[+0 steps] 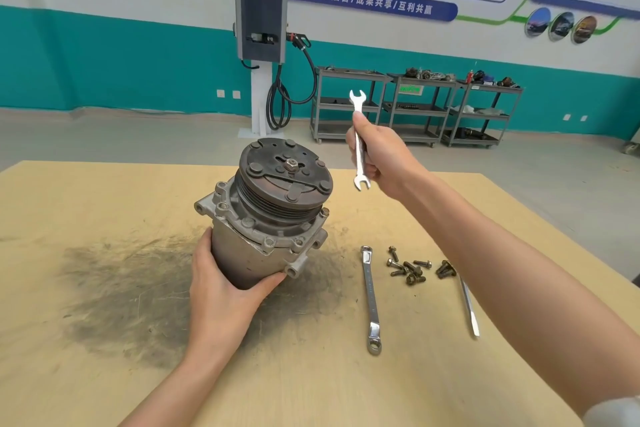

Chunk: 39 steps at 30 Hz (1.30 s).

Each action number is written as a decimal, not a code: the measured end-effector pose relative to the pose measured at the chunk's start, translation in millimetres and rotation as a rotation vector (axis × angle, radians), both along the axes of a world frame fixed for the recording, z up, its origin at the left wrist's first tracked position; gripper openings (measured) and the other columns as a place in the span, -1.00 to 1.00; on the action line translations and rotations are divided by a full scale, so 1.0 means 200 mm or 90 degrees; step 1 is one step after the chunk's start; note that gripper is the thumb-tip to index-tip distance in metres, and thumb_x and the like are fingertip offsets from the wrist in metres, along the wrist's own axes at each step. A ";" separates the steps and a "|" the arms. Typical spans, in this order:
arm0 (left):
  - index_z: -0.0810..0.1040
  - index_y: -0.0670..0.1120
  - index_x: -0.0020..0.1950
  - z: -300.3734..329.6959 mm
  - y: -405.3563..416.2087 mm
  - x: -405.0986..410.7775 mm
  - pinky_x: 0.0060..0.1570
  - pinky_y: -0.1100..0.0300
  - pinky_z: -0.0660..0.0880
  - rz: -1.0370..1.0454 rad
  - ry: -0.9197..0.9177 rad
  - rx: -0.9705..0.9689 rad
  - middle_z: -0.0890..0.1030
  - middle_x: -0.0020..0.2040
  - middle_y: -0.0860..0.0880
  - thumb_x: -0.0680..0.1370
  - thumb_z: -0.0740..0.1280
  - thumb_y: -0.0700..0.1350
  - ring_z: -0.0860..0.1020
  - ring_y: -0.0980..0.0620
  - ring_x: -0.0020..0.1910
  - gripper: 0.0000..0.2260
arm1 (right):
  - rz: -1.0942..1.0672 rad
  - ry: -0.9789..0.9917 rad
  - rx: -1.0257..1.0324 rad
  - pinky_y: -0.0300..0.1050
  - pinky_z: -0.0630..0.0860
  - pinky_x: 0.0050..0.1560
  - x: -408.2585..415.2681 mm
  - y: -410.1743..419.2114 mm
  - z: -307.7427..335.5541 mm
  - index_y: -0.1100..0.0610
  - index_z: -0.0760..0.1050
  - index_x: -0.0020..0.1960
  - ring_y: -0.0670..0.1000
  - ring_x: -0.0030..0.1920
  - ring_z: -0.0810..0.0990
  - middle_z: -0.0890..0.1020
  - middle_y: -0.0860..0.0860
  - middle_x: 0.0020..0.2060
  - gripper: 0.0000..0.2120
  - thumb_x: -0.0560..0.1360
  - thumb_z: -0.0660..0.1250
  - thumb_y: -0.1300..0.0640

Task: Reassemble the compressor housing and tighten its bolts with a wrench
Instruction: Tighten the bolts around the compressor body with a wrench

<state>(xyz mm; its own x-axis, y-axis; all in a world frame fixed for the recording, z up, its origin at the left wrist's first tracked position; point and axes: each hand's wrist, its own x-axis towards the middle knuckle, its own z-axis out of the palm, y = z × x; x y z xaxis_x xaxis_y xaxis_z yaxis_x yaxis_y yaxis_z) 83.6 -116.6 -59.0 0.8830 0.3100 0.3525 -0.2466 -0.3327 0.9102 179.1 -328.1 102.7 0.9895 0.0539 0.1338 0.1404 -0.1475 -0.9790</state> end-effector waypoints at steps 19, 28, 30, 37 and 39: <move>0.14 -0.01 0.54 0.00 0.00 0.01 0.35 -0.09 0.39 0.003 0.005 0.050 0.37 0.45 0.03 0.19 0.64 0.11 0.35 0.00 0.43 0.05 | -0.059 0.030 -1.080 -0.13 0.22 -0.38 -0.52 -0.40 -0.64 0.00 0.42 -0.17 0.06 -0.14 0.57 0.54 -0.07 -0.21 -0.57 0.63 -0.06 -0.20; 0.16 -0.01 0.51 -0.01 -0.02 0.01 0.30 -0.15 0.43 0.030 0.003 0.053 0.37 0.43 0.01 0.18 0.66 0.09 0.38 -0.04 0.40 0.04 | -0.123 -0.061 -1.121 -0.12 0.14 -0.42 -0.57 -0.43 -0.72 -0.02 0.28 -0.14 0.07 -0.11 0.62 0.59 -0.05 -0.19 -0.61 0.62 -0.10 -0.26; 0.16 0.00 0.51 -0.01 -0.02 0.01 0.30 -0.14 0.42 0.036 0.003 0.054 0.37 0.43 0.01 0.18 0.65 0.10 0.37 -0.05 0.40 0.04 | -0.129 -0.048 -1.098 -0.11 0.18 -0.39 -0.57 -0.45 -0.72 -0.03 0.27 -0.14 0.07 -0.12 0.61 0.52 -0.06 -0.26 -0.61 0.60 -0.10 -0.29; 0.15 -0.01 0.52 -0.01 -0.03 0.01 0.28 -0.13 0.42 0.049 0.000 0.060 0.36 0.43 0.00 0.18 0.65 0.10 0.35 -0.06 0.41 0.04 | -0.224 -0.071 -1.004 -0.10 0.27 -0.33 -0.44 -0.60 -0.61 -0.03 0.39 0.10 0.09 -0.19 0.50 0.48 -0.05 -0.22 -0.79 0.63 0.08 -0.11; 0.15 0.00 0.51 -0.01 -0.03 0.01 0.27 -0.12 0.42 0.048 0.001 0.060 0.36 0.43 0.01 0.18 0.65 0.10 0.36 -0.05 0.41 0.04 | -0.197 -0.019 -0.981 -0.10 0.34 -0.24 -0.38 -0.64 -0.59 -0.04 0.42 0.24 0.07 0.05 0.52 0.48 -0.02 0.05 -0.76 0.61 0.18 -0.06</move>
